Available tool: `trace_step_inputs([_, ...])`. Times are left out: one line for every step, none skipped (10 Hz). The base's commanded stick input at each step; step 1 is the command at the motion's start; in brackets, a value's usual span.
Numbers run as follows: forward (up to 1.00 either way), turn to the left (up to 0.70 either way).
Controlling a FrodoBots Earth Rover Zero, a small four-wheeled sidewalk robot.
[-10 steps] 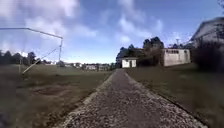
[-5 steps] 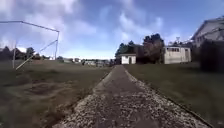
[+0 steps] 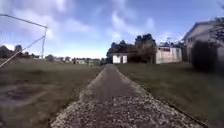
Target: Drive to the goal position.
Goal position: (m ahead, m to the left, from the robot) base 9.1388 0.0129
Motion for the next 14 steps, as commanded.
trace_step_inputs([0.85,0.00])
trace_step_inputs([0.85,0.00])
trace_step_inputs([0.85,0.00])
trace_step_inputs([0.85,0.00])
trace_step_inputs([0.85,0.00])
trace_step_inputs([0.85,0.00])
trace_step_inputs([0.85,0.00])
trace_step_inputs([0.85,0.00])
trace_step_inputs([0.85,0.00])
trace_step_inputs([0.85,0.00])
trace_step_inputs([0.85,0.00])
trace_step_inputs([0.85,-0.02])
trace_step_inputs([0.85,-0.06])
trace_step_inputs([0.85,-0.24])
